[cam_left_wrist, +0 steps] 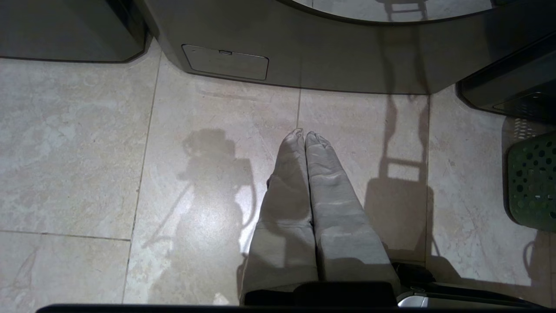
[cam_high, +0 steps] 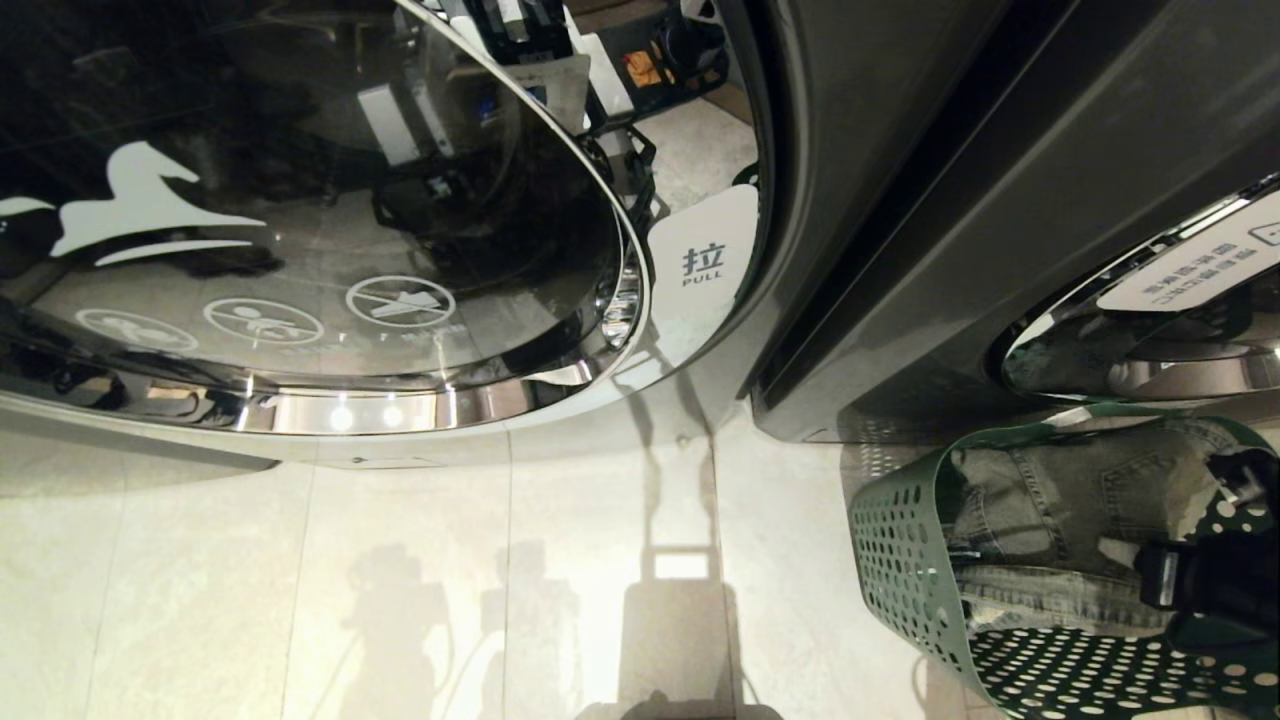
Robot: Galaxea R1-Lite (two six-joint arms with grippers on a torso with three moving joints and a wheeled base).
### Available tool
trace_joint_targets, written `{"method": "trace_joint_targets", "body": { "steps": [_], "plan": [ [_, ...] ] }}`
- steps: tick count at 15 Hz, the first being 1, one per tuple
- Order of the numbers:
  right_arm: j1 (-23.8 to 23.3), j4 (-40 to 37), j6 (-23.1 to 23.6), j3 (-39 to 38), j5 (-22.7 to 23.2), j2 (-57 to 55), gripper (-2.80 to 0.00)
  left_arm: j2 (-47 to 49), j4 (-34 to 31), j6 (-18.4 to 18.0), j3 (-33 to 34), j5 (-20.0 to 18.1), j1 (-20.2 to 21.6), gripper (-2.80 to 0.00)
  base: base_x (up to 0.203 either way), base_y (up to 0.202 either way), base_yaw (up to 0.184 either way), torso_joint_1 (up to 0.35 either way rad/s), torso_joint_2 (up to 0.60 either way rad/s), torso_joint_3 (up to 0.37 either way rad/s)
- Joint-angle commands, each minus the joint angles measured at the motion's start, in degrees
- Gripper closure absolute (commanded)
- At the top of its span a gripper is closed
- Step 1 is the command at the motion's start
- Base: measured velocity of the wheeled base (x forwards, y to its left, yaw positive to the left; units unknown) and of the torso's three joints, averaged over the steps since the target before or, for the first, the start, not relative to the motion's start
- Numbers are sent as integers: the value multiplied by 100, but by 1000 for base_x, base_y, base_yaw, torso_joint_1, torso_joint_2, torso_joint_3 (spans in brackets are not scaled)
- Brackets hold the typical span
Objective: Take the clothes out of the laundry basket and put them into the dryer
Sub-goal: Take the clothes out of the basket
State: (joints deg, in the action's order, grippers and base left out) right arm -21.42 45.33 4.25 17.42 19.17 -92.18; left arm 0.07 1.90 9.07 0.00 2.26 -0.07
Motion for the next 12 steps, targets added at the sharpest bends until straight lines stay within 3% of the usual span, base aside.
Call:
{"method": "trace_joint_targets", "body": {
  "steps": [1,7,12],
  "plan": [
    [-2,27,37,-492,-28,1216,0,-6,3,7,176,3,-1,0,0,0,0,0,0,0],
    [202,18,518,-1627,-189,3442,0,-1,3,7,176,3,-1,0,0,0,0,0,0,0],
    [1478,-116,622,-1772,-911,4610,0,0,3,7,176,3,-1,0,0,0,0,0,0,0]
  ]
}}
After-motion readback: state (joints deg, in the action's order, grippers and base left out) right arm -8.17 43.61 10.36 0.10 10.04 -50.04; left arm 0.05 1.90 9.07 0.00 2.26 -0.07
